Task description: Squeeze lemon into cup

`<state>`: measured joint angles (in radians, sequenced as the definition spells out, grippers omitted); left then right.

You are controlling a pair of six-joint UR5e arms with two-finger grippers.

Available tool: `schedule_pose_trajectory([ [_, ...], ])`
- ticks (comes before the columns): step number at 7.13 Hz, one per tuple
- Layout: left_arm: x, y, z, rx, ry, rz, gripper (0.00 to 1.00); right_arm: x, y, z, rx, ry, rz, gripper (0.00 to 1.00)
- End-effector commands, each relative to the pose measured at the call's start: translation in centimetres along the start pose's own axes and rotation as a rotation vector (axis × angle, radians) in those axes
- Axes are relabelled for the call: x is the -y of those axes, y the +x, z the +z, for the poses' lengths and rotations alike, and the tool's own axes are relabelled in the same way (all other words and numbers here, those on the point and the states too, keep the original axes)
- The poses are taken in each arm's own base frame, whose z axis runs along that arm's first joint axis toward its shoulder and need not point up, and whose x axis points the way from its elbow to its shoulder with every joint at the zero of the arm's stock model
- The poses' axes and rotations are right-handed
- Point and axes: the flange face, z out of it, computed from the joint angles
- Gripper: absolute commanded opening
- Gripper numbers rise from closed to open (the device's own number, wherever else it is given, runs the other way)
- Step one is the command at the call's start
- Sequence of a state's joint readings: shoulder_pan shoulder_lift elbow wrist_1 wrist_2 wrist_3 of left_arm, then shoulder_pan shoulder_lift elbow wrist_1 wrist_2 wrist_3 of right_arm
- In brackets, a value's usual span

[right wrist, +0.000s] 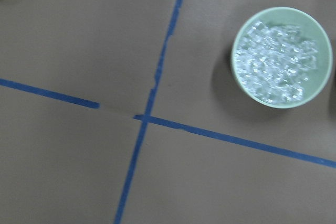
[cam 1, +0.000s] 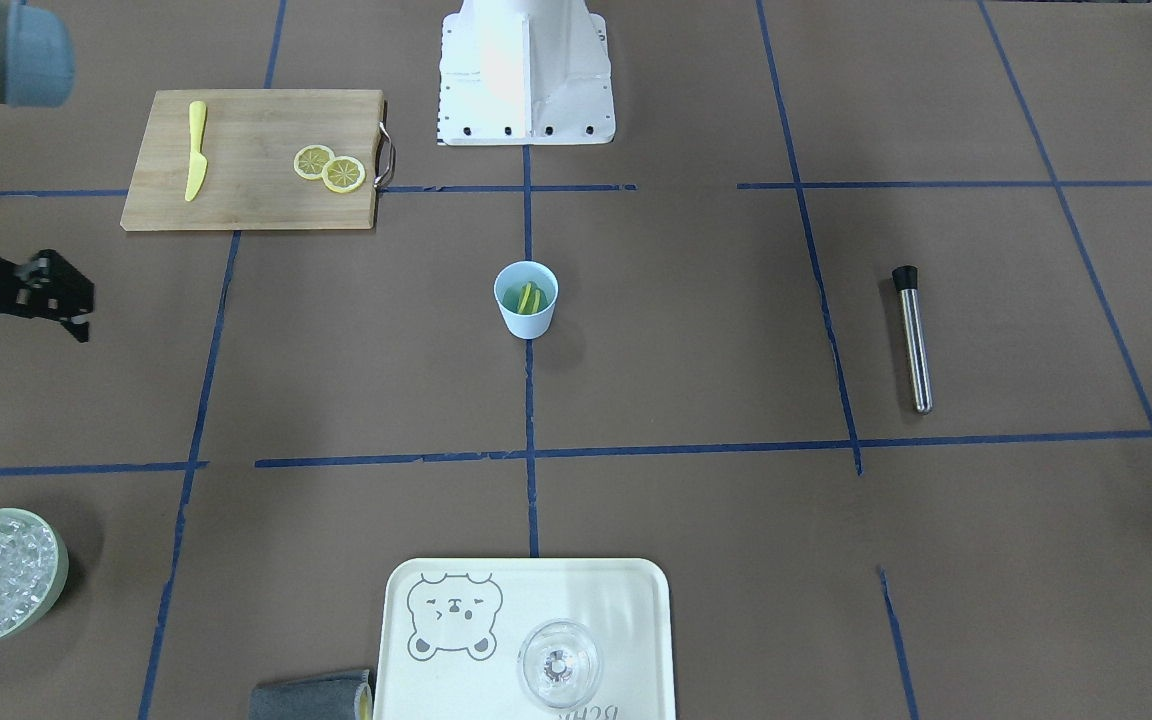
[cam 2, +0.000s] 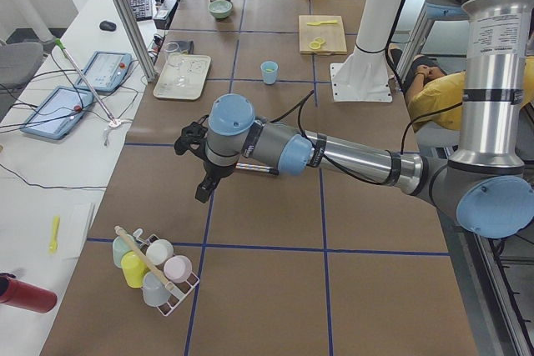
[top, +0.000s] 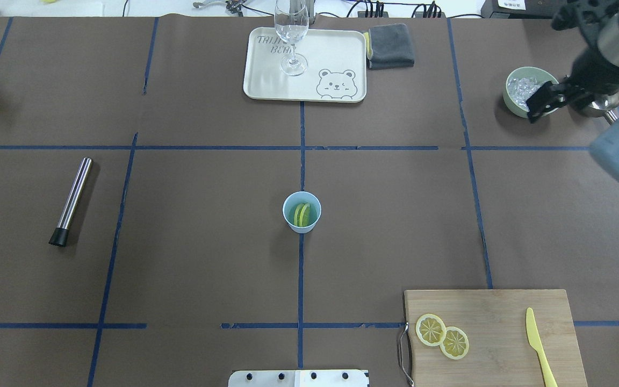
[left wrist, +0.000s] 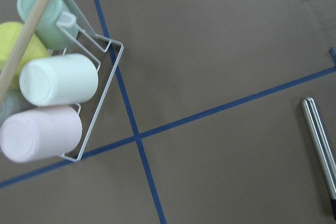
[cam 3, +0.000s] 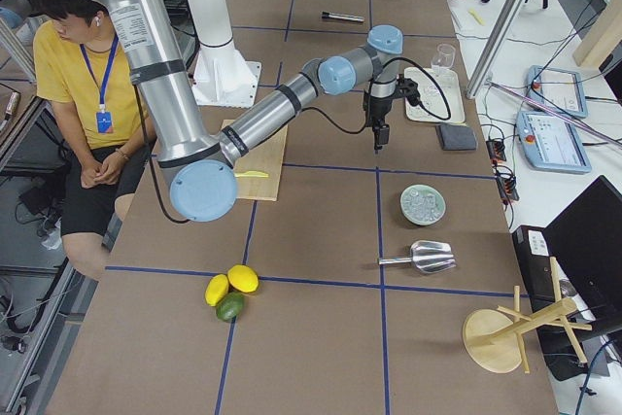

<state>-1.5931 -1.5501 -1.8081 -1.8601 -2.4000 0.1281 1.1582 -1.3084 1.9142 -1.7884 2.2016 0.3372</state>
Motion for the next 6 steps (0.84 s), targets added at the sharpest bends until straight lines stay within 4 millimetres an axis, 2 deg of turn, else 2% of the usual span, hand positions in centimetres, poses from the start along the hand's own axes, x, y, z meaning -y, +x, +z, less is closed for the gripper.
schedule_pose_trajectory([
  [1, 0.8, 1.4, -1.3, 0.007, 0.210, 0.037, 1.00, -6.6, 12.5, 0.3, 0.025, -0.055, 0.124, 1.00],
  [2, 0.9, 2.2, -1.1, -0.011, 0.235, 0.012, 1.00, -10.2, 16.3, 1.6, 0.008, -0.084, 0.194, 1.00],
  [3, 1.7, 5.2, 1.2, -0.061, 0.203, 0.059, 1.00, -12.3, 19.3, 1.0, 0.004, -0.075, 0.257, 1.00],
  [4, 1.9, 9.5, 5.8, -0.179, 0.111, 0.081, 1.00, -14.4, 21.5, 1.0, 0.002, -0.078, 0.266, 1.00],
  [5, 2.3, 12.7, 8.3, -0.227, 0.056, -0.057, 1.00, -16.5, 23.5, 1.0, 0.002, -0.084, 0.240, 1.00],
  [6, 2.3, 15.2, 11.0, -0.188, 0.037, -0.099, 1.00, -16.9, 24.1, 0.9, -0.003, -0.082, 0.240, 1.00],
])
